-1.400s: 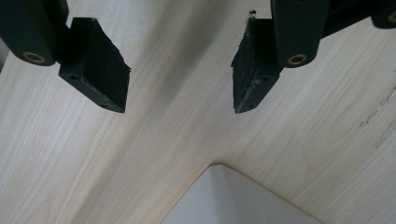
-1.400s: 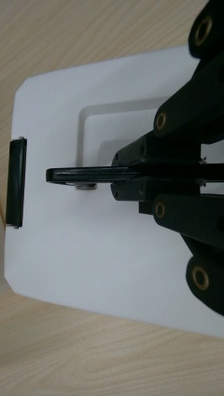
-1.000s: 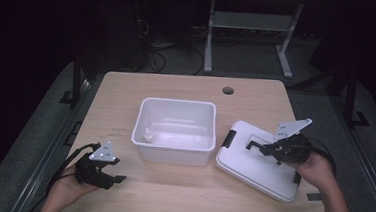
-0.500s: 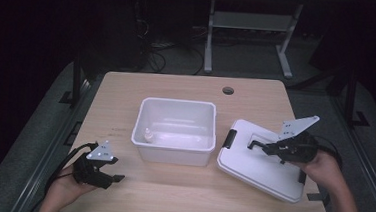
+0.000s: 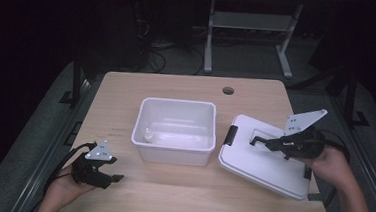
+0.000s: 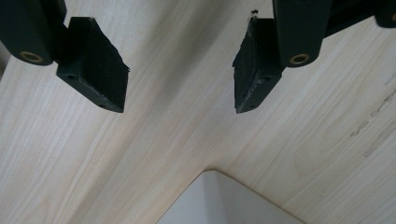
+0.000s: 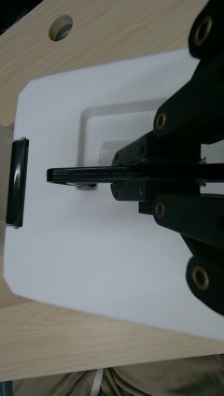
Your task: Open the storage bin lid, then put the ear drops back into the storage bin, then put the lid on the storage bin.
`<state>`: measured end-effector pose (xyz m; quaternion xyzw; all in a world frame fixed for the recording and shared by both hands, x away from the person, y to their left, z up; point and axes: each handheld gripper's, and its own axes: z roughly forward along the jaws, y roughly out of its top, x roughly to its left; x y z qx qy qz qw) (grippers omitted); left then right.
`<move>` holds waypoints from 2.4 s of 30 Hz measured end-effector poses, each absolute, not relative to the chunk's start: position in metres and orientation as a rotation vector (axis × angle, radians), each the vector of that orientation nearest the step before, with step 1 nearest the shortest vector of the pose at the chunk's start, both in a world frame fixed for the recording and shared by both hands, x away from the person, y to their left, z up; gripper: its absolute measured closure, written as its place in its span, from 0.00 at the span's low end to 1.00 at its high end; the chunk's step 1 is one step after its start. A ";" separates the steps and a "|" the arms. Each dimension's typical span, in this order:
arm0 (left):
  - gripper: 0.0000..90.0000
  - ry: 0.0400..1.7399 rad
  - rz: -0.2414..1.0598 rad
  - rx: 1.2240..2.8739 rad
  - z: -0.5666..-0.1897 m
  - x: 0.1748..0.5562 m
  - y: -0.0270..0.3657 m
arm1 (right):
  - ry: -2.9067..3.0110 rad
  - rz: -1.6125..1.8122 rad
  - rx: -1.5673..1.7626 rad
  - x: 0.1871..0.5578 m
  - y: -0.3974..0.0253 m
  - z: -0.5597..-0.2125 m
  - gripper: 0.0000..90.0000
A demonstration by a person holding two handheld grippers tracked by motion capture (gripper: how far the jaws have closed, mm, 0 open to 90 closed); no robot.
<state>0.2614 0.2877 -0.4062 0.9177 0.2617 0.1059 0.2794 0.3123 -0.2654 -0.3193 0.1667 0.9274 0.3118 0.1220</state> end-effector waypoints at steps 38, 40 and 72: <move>0.37 0.721 0.285 2.425 -0.404 0.261 0.295 | 2.716 0.900 0.422 0.315 -0.250 -0.275 0.93; 0.37 0.721 0.285 2.424 -0.404 0.261 0.294 | 2.715 0.913 0.418 0.316 -0.249 -0.272 0.93; 0.37 0.746 0.285 2.400 -0.402 0.260 0.302 | 2.754 0.923 0.304 0.334 -0.205 -0.253 0.93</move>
